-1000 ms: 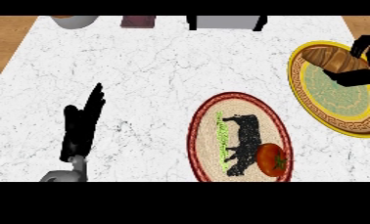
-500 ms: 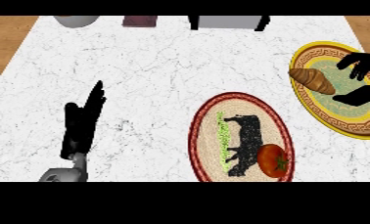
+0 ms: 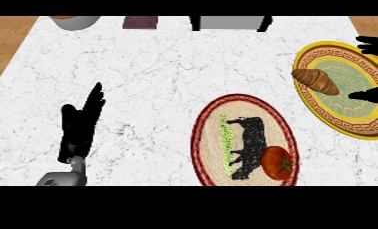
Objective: Pick the croissant from the placemat and place it in the plate
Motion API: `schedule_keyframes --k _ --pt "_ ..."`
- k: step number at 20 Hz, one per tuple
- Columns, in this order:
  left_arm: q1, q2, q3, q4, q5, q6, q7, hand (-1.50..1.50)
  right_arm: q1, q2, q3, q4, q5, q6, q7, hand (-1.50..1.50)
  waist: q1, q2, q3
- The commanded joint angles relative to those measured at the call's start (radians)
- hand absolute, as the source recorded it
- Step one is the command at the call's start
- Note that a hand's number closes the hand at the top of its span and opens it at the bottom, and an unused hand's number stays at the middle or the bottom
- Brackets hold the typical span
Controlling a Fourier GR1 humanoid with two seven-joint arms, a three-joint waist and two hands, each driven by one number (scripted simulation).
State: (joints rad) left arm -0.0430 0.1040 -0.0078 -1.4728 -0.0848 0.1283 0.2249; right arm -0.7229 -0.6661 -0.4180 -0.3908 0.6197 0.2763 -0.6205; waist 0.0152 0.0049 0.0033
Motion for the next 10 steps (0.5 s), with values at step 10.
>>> schedule_keyframes --k 10 --pt "-0.064 0.008 0.019 0.028 -0.012 0.01 0.048 0.0 0.019 -0.121 -0.173 0.16 -0.214 0.313 -0.125 -1.5 0.005 0.006 0.0"
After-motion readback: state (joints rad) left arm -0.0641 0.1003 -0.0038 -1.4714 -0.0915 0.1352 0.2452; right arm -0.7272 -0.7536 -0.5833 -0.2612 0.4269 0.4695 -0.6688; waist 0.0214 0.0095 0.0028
